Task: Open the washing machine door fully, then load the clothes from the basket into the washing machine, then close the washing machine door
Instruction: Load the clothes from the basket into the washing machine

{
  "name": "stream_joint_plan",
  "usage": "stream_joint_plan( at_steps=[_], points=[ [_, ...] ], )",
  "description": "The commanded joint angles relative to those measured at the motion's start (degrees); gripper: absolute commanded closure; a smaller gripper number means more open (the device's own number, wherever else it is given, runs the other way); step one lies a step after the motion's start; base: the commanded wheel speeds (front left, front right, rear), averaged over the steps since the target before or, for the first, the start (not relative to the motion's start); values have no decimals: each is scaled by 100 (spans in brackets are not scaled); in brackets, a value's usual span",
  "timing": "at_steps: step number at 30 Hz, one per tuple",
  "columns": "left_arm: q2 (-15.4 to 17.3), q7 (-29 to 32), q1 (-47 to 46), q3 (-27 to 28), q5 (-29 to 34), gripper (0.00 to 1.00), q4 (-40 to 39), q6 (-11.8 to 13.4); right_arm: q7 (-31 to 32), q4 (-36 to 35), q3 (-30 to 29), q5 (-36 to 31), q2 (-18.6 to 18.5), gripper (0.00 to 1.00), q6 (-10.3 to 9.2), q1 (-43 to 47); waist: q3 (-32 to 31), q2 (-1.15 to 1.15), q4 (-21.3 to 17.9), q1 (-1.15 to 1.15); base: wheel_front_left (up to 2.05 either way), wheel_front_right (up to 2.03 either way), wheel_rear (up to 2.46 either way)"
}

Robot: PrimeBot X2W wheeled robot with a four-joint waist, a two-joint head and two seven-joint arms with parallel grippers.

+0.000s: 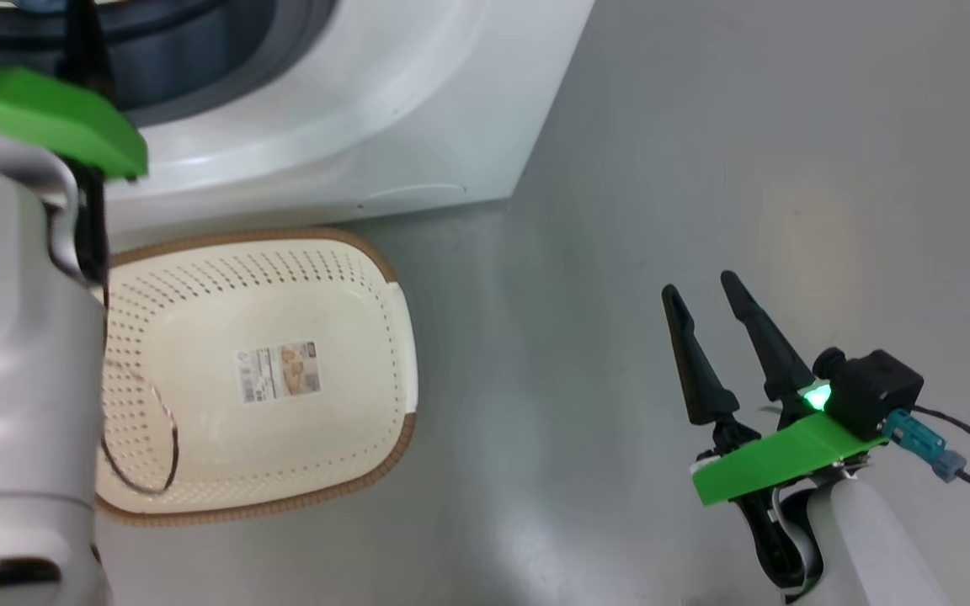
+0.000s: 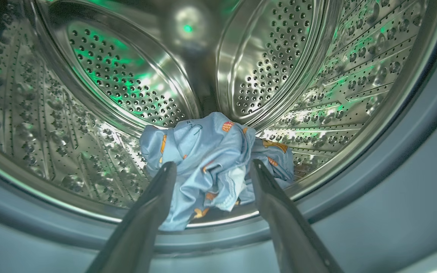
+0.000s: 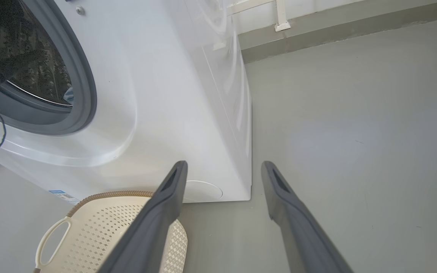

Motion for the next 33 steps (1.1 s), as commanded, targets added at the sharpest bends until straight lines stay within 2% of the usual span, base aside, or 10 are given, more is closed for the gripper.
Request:
stream_joint_plan(
  at_steps=[1,11,23,33],
  points=[
    [210,-45,227,80,-59,0,-250,-36,-69,-85,97,-86,16,0,9,203,-256,0,118,0,0,0,0],
    [28,-45,1676,210,-70,0,-1454,-78,-69,-33,59,-70,15,0,9,423,-832,0,167,0,0,0,0],
    [-228,-45,3881,470,29,0,-3523,6,-69,-12,-36,-55,18,0,9,715,-1520,0,143,0,0,0,0],
    [-366,-46,5310,641,111,0,-4717,158,-69,16,-56,-110,-6,0,9,932,-2004,0,211,0,0,0,0]
  ],
)
